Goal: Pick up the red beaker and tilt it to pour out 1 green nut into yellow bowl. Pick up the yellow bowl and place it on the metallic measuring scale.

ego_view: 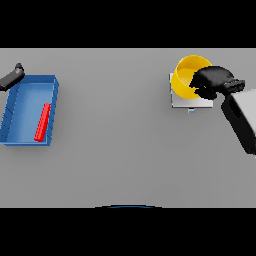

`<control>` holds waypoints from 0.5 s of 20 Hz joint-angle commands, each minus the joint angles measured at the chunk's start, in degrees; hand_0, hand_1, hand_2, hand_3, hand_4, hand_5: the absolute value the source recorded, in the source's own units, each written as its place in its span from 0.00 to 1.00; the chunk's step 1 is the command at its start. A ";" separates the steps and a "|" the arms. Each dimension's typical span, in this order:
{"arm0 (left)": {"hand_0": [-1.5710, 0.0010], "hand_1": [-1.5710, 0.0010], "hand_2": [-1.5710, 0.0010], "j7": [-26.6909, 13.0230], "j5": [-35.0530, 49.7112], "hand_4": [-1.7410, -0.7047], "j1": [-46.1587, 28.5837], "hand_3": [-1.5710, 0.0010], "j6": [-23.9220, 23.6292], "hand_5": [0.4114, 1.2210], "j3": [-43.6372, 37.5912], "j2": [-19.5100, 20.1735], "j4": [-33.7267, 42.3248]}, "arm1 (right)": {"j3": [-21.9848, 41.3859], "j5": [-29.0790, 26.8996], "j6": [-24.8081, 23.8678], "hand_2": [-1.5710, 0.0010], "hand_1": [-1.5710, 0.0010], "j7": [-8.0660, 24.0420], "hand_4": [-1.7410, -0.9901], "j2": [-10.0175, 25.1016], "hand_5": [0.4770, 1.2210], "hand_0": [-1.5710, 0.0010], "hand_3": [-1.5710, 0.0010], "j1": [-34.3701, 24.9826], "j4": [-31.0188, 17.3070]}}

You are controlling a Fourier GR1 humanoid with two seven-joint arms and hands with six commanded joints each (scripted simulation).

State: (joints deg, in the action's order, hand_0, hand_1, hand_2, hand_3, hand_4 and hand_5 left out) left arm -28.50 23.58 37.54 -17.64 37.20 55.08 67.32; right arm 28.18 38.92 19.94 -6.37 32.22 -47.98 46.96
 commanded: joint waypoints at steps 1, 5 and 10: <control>1.00 1.00 1.00 -0.49 0.13 0.86 0.23 1.00 0.09 0.46 -0.17 0.18 -0.05 | 0.17 0.04 -0.42 0.11 0.16 -0.50 0.01 0.08 1.00 0.06 0.02 0.27 -0.23; 1.00 1.00 1.00 -1.00 -0.21 0.87 0.96 1.00 1.04 0.46 0.20 0.11 -0.69 | 0.52 0.47 -0.83 0.16 0.23 -0.80 0.01 -0.33 1.00 0.11 0.01 -0.84 -3.13; 1.00 1.00 1.00 0.36 -0.03 0.87 -0.23 1.00 0.57 0.45 0.03 -0.01 -0.94 | -0.36 -0.36 -0.90 0.25 0.27 -1.88 0.13 -1.07 1.00 0.10 0.12 -1.39 -6.05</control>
State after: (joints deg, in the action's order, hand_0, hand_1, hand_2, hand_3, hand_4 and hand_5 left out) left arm -28.19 23.55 37.29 -17.06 37.23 55.07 66.38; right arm 27.81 38.59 19.05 -8.15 31.18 -49.37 40.91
